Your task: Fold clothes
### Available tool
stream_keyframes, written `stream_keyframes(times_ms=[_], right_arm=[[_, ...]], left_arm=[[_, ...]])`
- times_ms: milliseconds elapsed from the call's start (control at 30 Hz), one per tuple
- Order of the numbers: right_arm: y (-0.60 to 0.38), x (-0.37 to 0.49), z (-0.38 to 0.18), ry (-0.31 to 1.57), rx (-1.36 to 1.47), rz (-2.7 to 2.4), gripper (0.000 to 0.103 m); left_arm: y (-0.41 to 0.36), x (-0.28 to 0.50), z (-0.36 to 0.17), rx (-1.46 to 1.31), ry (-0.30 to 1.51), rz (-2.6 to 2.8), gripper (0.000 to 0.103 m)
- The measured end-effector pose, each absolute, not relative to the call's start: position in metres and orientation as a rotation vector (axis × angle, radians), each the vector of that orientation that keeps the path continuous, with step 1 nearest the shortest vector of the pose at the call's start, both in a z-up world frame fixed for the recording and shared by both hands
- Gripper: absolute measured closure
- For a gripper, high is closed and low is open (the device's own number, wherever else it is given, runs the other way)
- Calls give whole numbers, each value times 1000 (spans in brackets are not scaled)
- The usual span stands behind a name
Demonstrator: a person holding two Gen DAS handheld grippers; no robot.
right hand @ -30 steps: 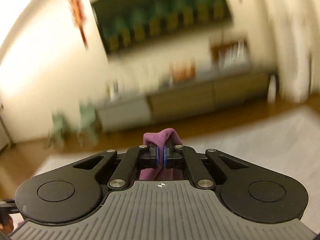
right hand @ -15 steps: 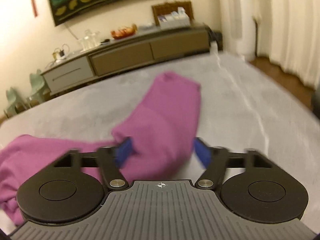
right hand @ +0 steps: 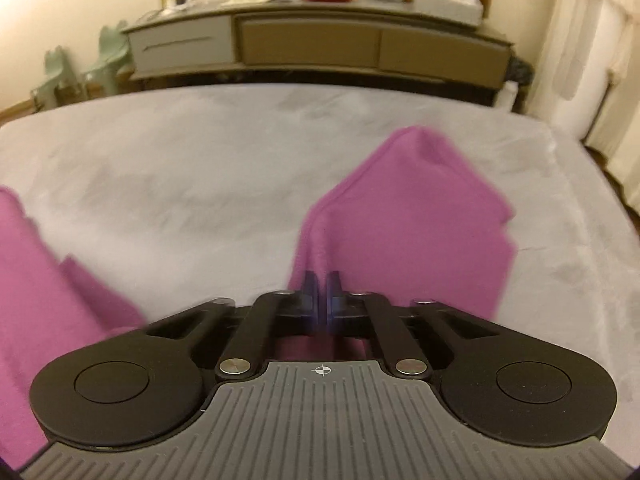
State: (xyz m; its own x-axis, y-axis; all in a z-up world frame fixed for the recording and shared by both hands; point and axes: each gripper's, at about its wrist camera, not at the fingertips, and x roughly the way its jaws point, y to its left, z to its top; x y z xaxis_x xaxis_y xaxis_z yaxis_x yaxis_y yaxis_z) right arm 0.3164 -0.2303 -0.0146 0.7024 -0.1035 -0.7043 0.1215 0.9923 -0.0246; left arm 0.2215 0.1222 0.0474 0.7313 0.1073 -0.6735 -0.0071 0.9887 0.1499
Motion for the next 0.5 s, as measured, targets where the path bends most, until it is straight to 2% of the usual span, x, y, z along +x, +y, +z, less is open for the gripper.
stream_keyframes(times_ms=[167, 200, 233, 300, 433, 467, 500], right_arm=[[-287, 275, 16, 680, 64, -432, 102], [-289, 268, 16, 689, 34, -469, 96], [-289, 261, 14, 700, 9, -491, 88], [-285, 238, 17, 676, 37, -473, 62], [-245, 194, 34, 584, 87, -325, 36], [-232, 187, 35, 573, 84, -283, 26], [-219, 182, 33, 573, 76, -243, 20]], left_arm=[[133, 219, 57, 111, 720, 91, 41], [135, 218, 58, 109, 718, 94, 41], [138, 217, 59, 107, 717, 98, 40], [149, 215, 58, 101, 719, 129, 40], [182, 216, 53, -6, 744, 184, 39], [185, 216, 51, -40, 754, 157, 37], [186, 217, 47, -64, 771, 122, 36]])
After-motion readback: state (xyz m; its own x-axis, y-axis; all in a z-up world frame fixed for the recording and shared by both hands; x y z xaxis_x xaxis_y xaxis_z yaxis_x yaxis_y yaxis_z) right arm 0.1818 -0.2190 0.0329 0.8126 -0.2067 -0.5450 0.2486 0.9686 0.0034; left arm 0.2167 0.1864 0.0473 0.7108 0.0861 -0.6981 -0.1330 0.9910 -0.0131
